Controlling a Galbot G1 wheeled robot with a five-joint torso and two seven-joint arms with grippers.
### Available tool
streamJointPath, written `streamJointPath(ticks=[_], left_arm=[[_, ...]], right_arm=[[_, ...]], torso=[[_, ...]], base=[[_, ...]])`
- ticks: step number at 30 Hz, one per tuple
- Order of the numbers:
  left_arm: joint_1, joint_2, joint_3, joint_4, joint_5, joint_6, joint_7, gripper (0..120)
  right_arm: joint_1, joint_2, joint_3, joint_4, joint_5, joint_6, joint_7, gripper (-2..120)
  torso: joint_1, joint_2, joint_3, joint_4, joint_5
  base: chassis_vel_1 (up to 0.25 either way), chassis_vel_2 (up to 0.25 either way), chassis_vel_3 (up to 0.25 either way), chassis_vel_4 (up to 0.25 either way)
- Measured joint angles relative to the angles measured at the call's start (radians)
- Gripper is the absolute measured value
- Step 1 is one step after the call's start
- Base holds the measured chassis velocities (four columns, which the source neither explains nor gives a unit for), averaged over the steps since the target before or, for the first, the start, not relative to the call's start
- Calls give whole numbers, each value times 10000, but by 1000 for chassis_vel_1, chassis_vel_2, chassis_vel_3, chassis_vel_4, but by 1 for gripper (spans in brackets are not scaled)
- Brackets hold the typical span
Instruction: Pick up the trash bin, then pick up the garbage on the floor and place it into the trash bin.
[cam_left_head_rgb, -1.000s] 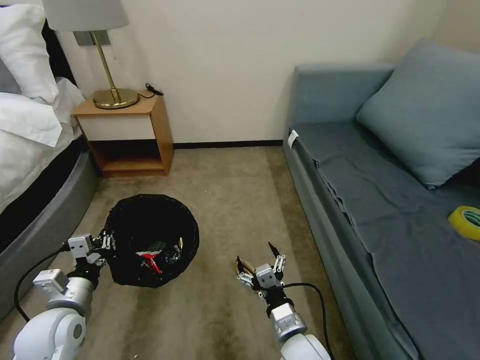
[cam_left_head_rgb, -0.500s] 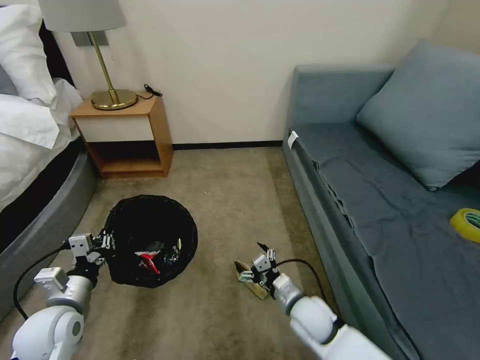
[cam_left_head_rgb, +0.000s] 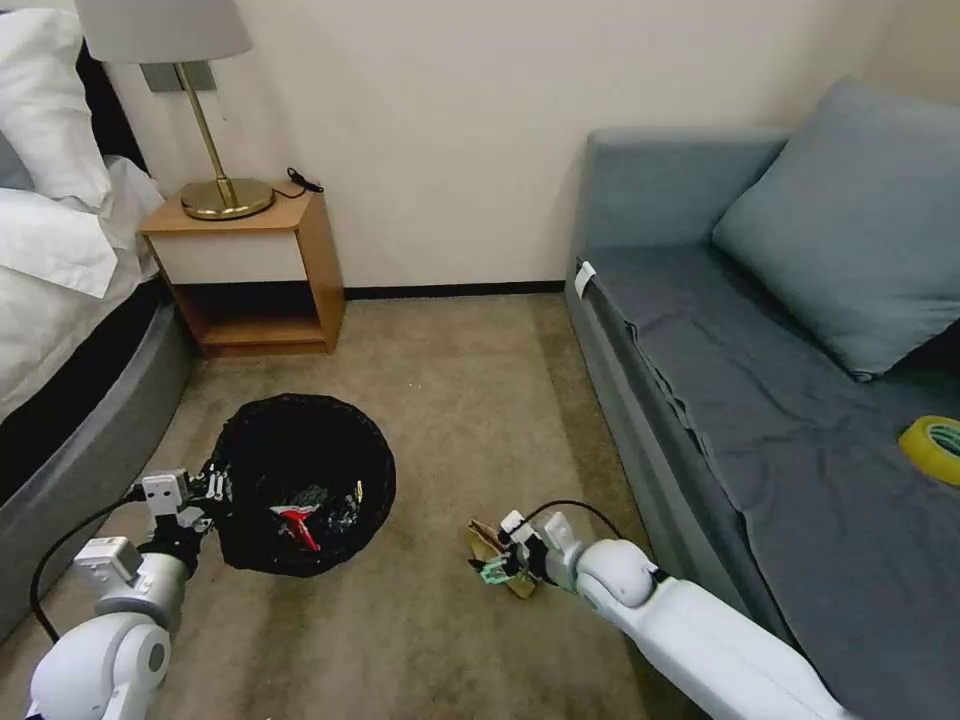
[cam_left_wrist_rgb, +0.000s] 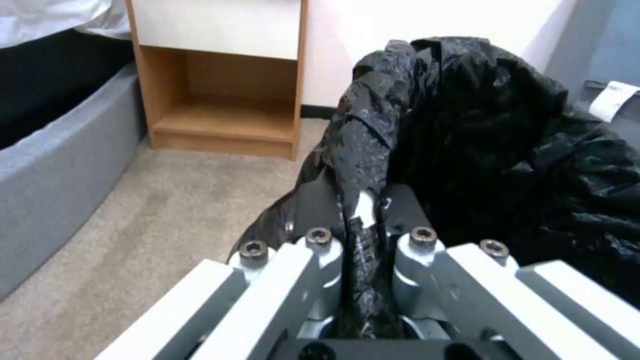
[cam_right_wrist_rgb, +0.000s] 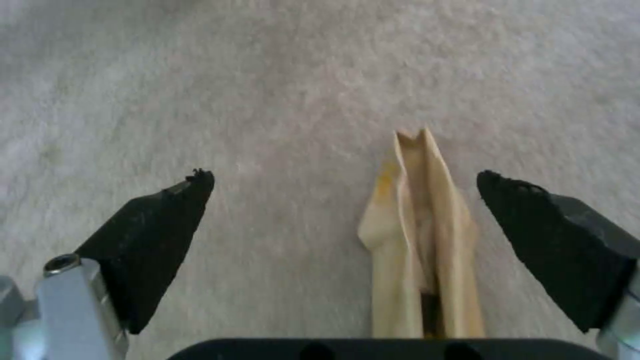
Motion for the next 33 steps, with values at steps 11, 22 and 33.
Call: streamJointPath(ticks=[11,22,33], left_arm=[[-202,171,-149,300,-190,-7,59,4],[-94,37,-196,317,-124,-78,112,4],[70,-38,-317,307,-81,-184,161,4]], right_arm=[[446,570,95,-1695,-457,-31,-268,100],[315,730,295,-2383,-956,7,-578,100],[24,869,577,-2634,-1168,27,-703,71]], torso=[[0,0,0,-2,-1],[0,0,0,-1,2],[0,0,-1,-1,0]], base=[[0,0,0,0],[0,0,0,0],[0,0,0,0]])
